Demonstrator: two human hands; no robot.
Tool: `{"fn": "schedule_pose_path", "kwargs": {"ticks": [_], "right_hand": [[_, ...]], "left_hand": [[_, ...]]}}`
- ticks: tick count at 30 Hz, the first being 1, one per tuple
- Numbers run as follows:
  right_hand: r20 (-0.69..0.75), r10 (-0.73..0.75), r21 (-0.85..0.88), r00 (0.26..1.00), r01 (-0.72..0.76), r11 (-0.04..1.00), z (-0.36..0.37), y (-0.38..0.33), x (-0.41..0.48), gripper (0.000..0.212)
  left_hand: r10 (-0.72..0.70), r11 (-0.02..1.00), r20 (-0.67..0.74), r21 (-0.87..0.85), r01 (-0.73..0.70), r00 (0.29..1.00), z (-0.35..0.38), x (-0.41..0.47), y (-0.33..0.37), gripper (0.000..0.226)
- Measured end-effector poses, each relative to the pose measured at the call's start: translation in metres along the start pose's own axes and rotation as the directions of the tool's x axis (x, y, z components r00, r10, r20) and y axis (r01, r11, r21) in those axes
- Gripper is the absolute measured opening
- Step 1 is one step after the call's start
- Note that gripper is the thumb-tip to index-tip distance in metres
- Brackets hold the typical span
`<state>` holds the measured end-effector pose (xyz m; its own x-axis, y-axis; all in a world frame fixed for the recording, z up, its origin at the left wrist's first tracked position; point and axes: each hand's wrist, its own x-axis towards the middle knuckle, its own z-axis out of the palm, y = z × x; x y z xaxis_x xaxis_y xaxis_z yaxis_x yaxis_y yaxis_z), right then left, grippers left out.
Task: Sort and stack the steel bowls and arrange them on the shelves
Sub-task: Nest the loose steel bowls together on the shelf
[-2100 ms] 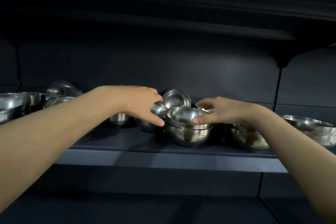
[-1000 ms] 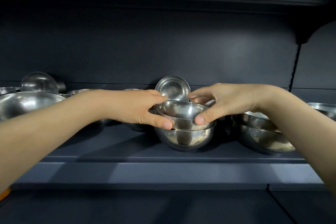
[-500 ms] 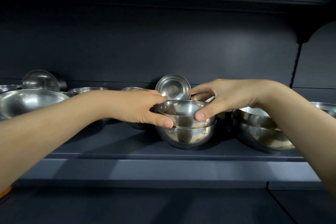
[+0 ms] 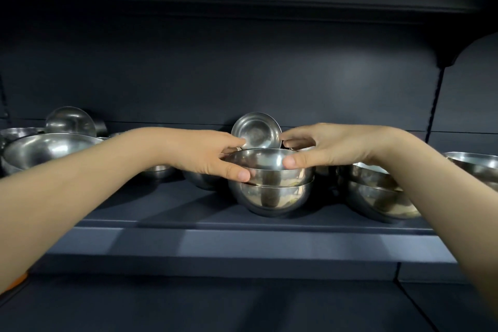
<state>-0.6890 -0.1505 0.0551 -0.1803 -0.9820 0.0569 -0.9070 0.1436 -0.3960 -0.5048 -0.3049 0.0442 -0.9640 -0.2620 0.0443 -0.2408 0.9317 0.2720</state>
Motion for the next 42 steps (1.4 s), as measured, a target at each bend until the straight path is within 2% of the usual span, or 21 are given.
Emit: {"fn": "schedule_pose_path", "kwargs": {"ticks": [3,5,8,11,14,17,26,31,37,42], "right_hand": [[-0.101,0.0,0.014,0.995,0.002,1.0,0.0,-0.008,-0.004,0.11],[-0.205,0.001,-0.014,0.979,-0.004,1.0,0.0,-0.016,-0.006,0.083],[-0.275,0.016,-0.049,0.961,-0.031,0.998,0.0,-0.029,-0.005,0.039],[-0.308,0.029,-0.108,0.951,-0.065,0.992,0.0,-0.045,-0.004,0.025],[-0.34,0.028,-0.117,0.94,-0.072,0.991,0.005,-0.07,-0.006,0.024],[-0.348,0.019,-0.141,0.937,-0.073,0.987,0.016,-0.099,-0.011,0.03],[-0.346,0.122,-0.148,0.93,-0.182,0.972,0.079,-0.199,-0.021,0.049],[-0.343,0.135,-0.113,0.929,-0.184,0.976,0.112,-0.253,-0.008,0.054],[-0.266,0.15,-0.007,0.952,-0.158,0.987,0.131,-0.286,0.012,0.063],[-0.223,0.147,-0.067,0.964,-0.165,0.984,0.135,-0.295,0.042,0.072]], "left_hand": [[-0.057,0.997,-0.072,-0.051,0.053,0.996,-0.008,-0.011,0.006,0.095],[-0.094,0.995,-0.171,0.004,0.096,0.981,-0.016,-0.022,0.006,0.087],[-0.119,0.989,-0.268,0.047,0.137,0.956,-0.026,-0.041,0.004,0.058],[-0.109,0.966,-0.33,0.187,0.178,0.938,-0.035,-0.062,-0.002,0.042],[-0.108,0.936,-0.377,0.273,0.222,0.92,-0.045,-0.086,-0.015,0.031],[-0.107,0.927,-0.4,0.292,0.237,0.91,-0.051,-0.115,-0.026,0.03],[-0.055,0.926,-0.349,0.331,0.179,0.935,-0.053,-0.215,-0.068,0.036],[-0.063,0.925,-0.316,0.338,0.174,0.947,-0.063,-0.27,-0.095,0.037],[-0.068,0.924,-0.306,0.341,0.176,0.95,-0.072,-0.296,-0.121,0.041],[-0.079,0.91,-0.304,0.367,0.193,0.949,-0.075,-0.288,-0.152,0.043]]}}
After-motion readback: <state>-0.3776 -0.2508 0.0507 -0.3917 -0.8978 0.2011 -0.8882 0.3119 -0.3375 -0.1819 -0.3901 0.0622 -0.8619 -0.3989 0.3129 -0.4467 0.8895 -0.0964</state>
